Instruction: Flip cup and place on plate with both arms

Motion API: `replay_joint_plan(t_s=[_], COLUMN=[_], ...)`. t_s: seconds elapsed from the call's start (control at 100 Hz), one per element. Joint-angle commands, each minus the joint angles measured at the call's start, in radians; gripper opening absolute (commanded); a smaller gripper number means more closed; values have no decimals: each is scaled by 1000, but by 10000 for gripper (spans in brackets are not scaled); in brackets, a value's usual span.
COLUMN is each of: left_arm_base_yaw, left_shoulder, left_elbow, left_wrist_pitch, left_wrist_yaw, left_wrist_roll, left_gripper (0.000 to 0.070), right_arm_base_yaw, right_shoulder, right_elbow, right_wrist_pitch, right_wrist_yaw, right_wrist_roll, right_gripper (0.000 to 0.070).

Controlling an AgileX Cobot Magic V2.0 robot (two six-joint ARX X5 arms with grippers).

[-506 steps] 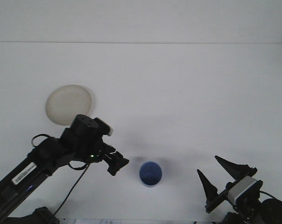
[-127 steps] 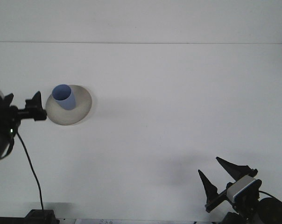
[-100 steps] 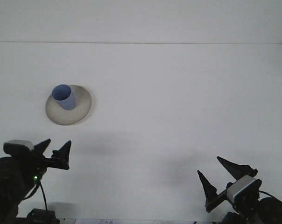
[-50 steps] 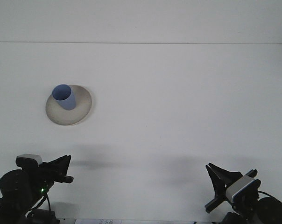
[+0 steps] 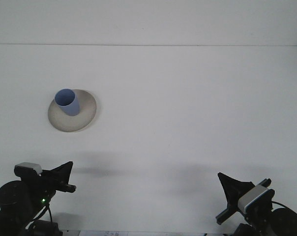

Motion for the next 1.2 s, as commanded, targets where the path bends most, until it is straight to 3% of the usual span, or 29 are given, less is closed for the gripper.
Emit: replay_joint_plan(t_s=[0.0, 0.2, 0.35, 0.51, 0.58, 0.68, 0.93, 1.19], left_arm_base_yaw=[-2, 2, 14, 35, 53, 84, 119, 119], left_shoulder=[0, -3, -40, -109, -148, -203, -315, -315], left_elbow=[10, 10, -39, -237, -333, -455, -637, -637], left_wrist_pitch=[29, 83, 166, 401, 483, 576, 637, 610], left_wrist_yaw=[5, 4, -32, -212, -286, -346, -346, -343], left_wrist_roll=[-2, 14, 205, 374, 414, 418, 414, 403], left_gripper=[15, 15, 15, 15, 15, 15, 15, 15], right_arm_base_yaw=[9, 9, 9, 9, 9, 9, 9, 9], right_shoulder=[2, 2, 2, 2, 2, 2, 2, 2], right_elbow=[4, 4, 4, 4, 4, 4, 4, 4], right_wrist_pitch=[10, 10, 10, 10, 10, 10, 10, 10], right_wrist_yaw=[2, 2, 2, 2, 2, 2, 2, 2], right_wrist_roll=[7, 7, 7, 7, 7, 7, 7, 7], right_gripper=[6, 6, 6, 6, 6, 6, 6, 6])
